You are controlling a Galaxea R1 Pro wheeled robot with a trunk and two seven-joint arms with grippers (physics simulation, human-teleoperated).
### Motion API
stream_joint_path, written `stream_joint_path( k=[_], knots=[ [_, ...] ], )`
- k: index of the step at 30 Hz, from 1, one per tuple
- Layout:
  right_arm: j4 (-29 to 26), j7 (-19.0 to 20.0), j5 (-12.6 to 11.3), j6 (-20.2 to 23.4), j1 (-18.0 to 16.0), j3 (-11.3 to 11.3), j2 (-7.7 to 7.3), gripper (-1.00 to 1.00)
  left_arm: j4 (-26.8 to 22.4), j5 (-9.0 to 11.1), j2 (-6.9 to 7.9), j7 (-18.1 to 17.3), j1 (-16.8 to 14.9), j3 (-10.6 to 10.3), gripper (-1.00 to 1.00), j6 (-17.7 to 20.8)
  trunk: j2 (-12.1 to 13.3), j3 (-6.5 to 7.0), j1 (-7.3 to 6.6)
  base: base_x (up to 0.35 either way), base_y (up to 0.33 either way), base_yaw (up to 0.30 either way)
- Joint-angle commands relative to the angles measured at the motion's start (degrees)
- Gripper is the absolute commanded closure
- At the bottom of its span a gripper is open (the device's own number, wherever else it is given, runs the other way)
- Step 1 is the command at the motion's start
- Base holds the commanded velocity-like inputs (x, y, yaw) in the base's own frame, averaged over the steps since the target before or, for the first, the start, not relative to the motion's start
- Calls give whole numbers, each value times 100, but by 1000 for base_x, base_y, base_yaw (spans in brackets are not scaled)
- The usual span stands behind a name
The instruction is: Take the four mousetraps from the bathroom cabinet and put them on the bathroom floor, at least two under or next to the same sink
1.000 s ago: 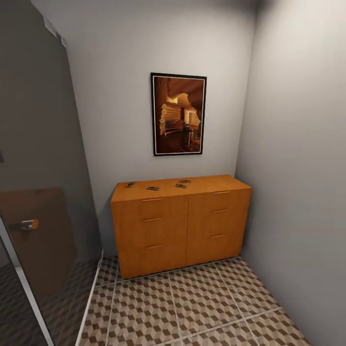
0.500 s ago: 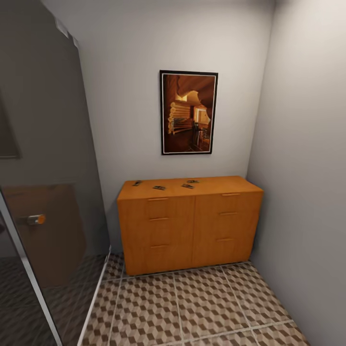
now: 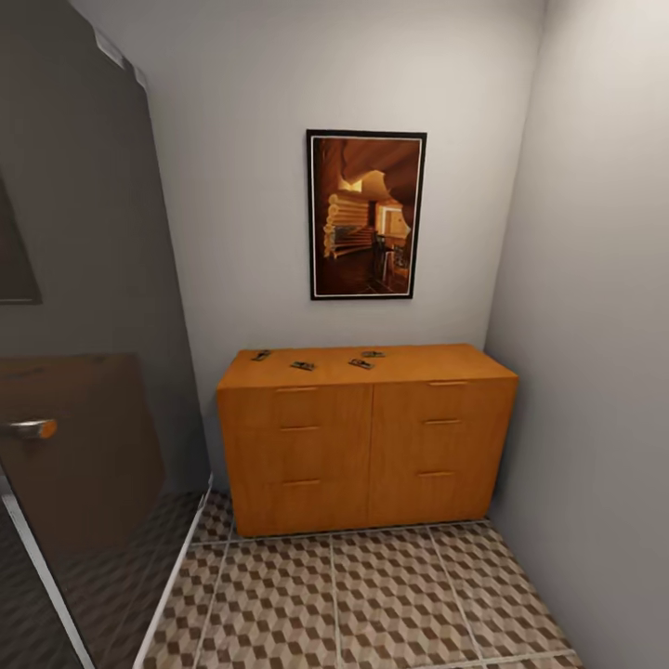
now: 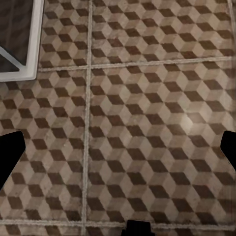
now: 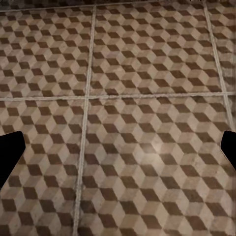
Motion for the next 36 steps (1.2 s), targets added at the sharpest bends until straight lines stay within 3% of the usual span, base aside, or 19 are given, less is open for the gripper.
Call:
stream_joint_path(
  k=[1, 22, 32, 36],
  knots=[
    [5, 11, 4, -18, -5, 0, 0, -100, -4, 1, -1, 16, 0, -1, -100, -11, -3, -6, 2, 166, -149, 5],
    [330, 19, -6, -5, -4, -8, 0, -100, 45, 3, 3, 16, 0, -12, -100, -9, -3, -6, 2, 95, -88, 1],
    [571, 19, -12, -1, -3, -10, 0, -100, 896, 15, -2, 17, 0, -8, -100, -4, -3, -6, 2, 3, -2, 0],
    [649, 19, -12, 1, -5, -17, -4, -100, 1727, 16, 14, 17, 0, -16, -100, 5, -3, -6, 2, 0, 0, 0]
  ],
)
